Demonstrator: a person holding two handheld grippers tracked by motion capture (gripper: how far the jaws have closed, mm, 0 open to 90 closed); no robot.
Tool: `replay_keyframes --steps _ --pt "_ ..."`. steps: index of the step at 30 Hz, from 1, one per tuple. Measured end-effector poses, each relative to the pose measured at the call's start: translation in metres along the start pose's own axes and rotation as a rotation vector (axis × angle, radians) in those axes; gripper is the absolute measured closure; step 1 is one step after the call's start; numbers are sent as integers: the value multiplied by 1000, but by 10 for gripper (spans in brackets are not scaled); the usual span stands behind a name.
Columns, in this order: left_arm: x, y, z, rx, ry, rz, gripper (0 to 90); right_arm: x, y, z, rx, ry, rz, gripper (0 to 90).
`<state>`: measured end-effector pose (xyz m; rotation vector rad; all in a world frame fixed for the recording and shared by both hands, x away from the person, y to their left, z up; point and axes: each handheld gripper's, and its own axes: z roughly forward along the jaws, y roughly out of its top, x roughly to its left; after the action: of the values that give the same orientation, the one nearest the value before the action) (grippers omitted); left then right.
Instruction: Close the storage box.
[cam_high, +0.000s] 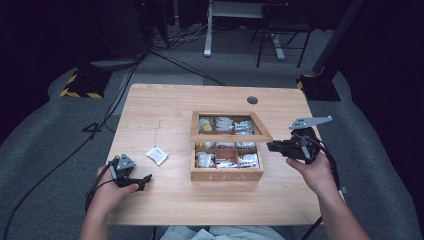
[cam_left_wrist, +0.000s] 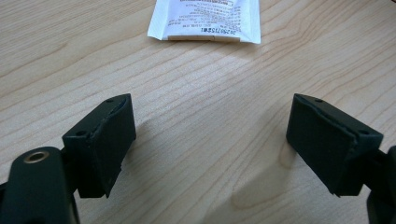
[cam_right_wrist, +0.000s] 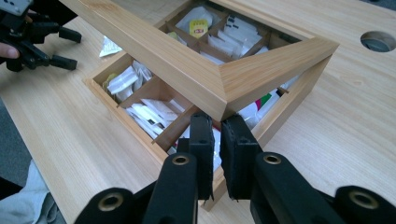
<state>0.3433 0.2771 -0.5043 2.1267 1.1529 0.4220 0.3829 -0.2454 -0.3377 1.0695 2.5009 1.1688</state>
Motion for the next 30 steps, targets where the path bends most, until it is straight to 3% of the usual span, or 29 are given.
replay_keyframes --steps 12,30 --pt "0 1 0 3 6 3 162 3 -12 7 64 -5 -22 825" --pt "0 1 0 3 7 2 162 9 -12 14 147 -28 -65 819"
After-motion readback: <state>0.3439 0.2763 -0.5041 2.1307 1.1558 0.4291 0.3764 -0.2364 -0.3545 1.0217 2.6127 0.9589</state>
